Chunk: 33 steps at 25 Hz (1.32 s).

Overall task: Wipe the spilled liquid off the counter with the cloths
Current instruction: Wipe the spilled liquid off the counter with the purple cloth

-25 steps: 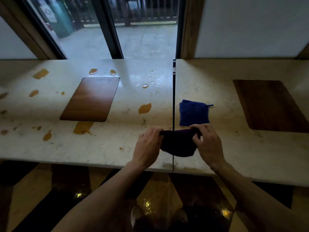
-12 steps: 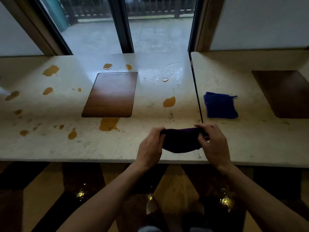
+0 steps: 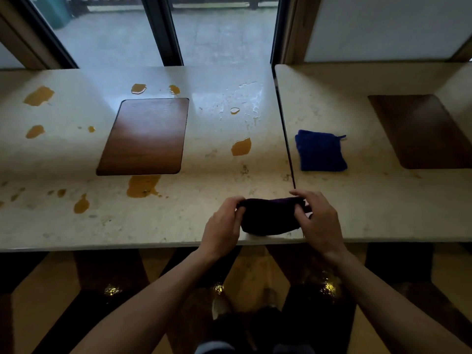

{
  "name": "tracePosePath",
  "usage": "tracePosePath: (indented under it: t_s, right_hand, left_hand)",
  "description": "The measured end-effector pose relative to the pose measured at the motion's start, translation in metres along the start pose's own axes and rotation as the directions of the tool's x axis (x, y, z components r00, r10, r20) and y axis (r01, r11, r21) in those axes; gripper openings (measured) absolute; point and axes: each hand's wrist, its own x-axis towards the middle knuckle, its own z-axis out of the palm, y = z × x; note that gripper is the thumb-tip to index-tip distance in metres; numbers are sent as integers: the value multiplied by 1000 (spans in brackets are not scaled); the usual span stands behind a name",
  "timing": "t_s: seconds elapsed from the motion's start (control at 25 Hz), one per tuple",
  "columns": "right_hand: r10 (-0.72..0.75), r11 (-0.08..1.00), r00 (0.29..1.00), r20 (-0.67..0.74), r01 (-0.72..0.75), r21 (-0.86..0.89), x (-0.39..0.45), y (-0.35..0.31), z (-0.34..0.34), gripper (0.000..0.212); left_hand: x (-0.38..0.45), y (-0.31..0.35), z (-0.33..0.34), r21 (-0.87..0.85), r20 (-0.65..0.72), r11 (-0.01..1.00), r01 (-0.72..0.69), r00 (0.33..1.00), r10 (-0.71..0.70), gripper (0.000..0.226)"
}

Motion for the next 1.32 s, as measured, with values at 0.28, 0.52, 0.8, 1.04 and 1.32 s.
tracePosePath:
  t_s: [0.28, 0.52, 0.8, 1.04, 1.32]
  right_hand:
    - [271, 962, 955, 117, -265, -67, 24, 38, 12, 34]
    - [227, 920, 971, 75, -188, -343, 38, 37, 53, 36]
    - [69, 801, 895, 441, 214, -560, 0, 46, 107, 67]
    - [143, 768, 905, 400, 154, -622, 10, 47, 134, 72]
    - [231, 778, 932, 278, -5, -628, 97, 38, 179, 68]
  left_hand:
    - [35, -3, 43, -81, 81, 975, 207, 976, -201, 26]
    - [71, -33, 51, 0, 119, 936, 352, 929, -350, 30]
    - [115, -106, -19, 388, -39, 891, 236, 970, -240, 33]
    - [166, -173, -92, 597, -113, 761, 256, 965, -237, 42]
    - [226, -229, -134, 688, -56, 670, 279, 941, -334, 64]
